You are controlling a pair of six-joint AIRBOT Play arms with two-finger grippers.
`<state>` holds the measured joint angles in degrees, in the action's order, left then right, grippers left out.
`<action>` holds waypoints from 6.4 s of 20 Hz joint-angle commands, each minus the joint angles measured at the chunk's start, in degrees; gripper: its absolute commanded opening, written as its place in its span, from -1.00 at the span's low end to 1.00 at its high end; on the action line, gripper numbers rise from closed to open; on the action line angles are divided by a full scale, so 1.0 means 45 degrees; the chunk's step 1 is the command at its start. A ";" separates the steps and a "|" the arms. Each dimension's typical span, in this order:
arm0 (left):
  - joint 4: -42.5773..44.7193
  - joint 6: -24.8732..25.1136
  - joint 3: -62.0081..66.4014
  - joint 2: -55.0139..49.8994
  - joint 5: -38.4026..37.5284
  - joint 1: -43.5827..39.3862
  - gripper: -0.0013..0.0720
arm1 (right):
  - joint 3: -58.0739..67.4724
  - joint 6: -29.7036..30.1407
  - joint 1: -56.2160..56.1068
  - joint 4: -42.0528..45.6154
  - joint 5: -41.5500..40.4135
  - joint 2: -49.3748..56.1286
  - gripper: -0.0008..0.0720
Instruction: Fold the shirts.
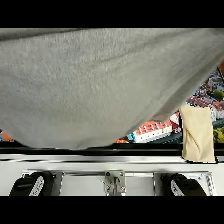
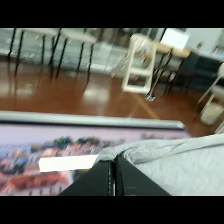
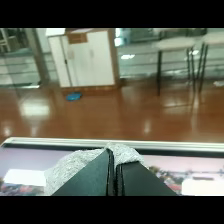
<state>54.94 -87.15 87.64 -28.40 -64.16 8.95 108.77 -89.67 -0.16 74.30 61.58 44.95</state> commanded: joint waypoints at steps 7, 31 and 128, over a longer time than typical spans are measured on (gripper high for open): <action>0.2093 -0.0617 -0.1355 -0.0272 -0.2453 0.0204 -0.86 | 0.0053 -0.0359 0.0010 0.0928 0.2827 0.1277 -0.83; 0.1613 0.1219 -0.5095 -1.1283 0.0903 -0.1685 0.83 | 0.0646 -0.0112 0.0466 -0.1277 0.1807 1.3104 0.89; 0.2108 0.1258 -0.2419 -1.3090 0.5581 -0.1282 -0.86 | -0.4308 0.0724 0.0408 -0.0223 -0.5372 1.1429 -0.83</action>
<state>67.05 -81.60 76.88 -81.95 -52.01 4.51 89.69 -86.32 2.02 73.32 52.23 92.62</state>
